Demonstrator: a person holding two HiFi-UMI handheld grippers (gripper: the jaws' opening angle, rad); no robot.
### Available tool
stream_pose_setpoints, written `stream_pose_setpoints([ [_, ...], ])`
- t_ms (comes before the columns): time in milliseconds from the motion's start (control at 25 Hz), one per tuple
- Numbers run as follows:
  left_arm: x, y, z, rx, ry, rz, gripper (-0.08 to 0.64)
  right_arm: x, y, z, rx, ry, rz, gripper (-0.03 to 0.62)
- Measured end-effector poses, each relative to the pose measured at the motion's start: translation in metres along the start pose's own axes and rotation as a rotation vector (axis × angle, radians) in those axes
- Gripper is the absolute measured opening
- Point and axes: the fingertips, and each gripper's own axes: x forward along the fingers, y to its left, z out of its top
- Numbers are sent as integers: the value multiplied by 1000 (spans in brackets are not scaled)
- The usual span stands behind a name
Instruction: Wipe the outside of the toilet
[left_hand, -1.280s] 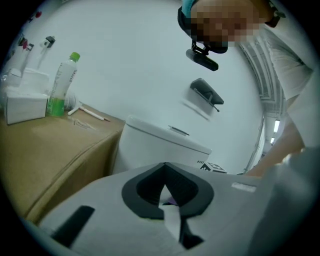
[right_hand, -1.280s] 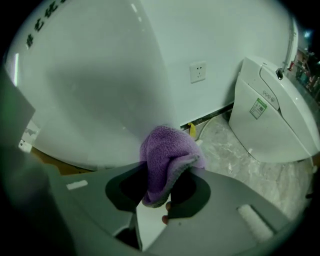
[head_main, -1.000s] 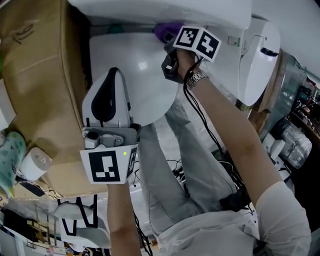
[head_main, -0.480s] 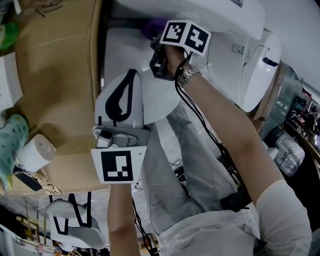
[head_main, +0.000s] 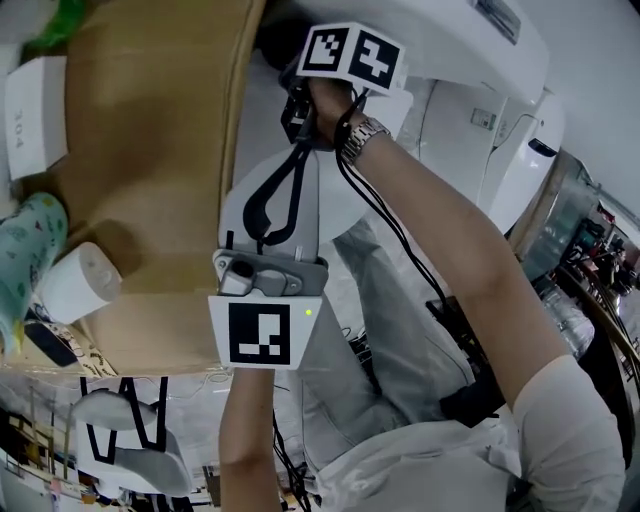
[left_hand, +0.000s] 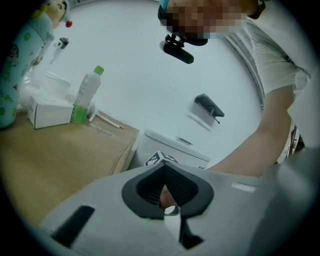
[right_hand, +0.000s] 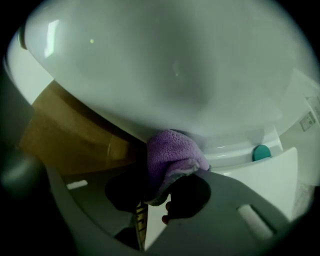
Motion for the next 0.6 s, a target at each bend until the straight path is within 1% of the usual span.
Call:
stream_pose_setpoints([
  [160, -2, 2, 1, 14, 1, 23, 6, 5, 28, 2, -75, 22, 63, 101],
  [320, -3, 6, 3, 21, -4, 70, 6, -5, 44, 3, -160, 22, 122, 101],
  [480, 2, -1, 5, 41, -15, 112, 6, -26, 47, 4, -214, 18, 208, 101],
  [600, 14, -18, 3, 68, -24, 135, 6, -45, 35, 3, -225, 21, 260, 101],
])
